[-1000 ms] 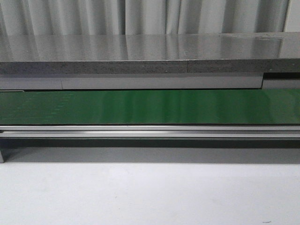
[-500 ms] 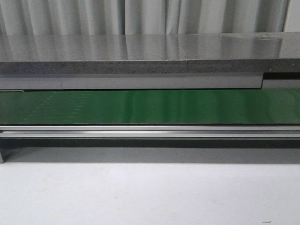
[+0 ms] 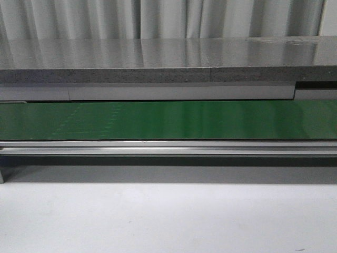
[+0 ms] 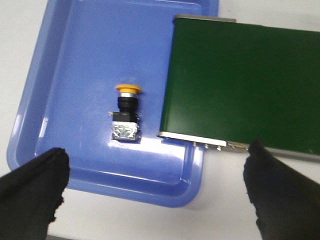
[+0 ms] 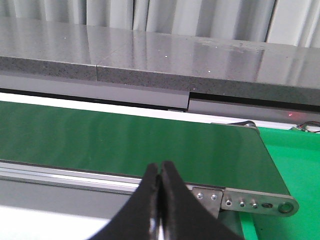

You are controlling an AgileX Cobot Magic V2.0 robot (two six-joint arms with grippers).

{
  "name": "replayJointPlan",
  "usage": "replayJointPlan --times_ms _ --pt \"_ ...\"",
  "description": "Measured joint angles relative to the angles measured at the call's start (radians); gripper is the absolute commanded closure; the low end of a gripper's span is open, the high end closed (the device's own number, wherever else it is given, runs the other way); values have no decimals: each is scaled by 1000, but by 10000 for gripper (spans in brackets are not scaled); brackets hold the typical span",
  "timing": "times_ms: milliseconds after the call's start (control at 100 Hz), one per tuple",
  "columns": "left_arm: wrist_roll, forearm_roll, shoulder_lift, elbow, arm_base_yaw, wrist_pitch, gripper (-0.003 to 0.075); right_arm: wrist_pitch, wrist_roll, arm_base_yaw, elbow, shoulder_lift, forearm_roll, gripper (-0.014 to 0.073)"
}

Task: Move button from left to right
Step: 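Lower the left gripper and close it on the yellow-capped button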

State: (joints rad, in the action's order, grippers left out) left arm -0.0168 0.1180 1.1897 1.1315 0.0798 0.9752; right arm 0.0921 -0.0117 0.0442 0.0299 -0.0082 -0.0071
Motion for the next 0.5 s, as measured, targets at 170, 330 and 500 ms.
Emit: replayJointPlan --times_ms 170,330,500 --pt "10 3 143 73 79 -21 75 0 0 0 0 0 0 662" --pt "23 3 254 95 125 -43 75 0 0 0 0 0 0 662" --pt "29 3 341 99 165 -77 75 0 0 0 0 0 0 662"
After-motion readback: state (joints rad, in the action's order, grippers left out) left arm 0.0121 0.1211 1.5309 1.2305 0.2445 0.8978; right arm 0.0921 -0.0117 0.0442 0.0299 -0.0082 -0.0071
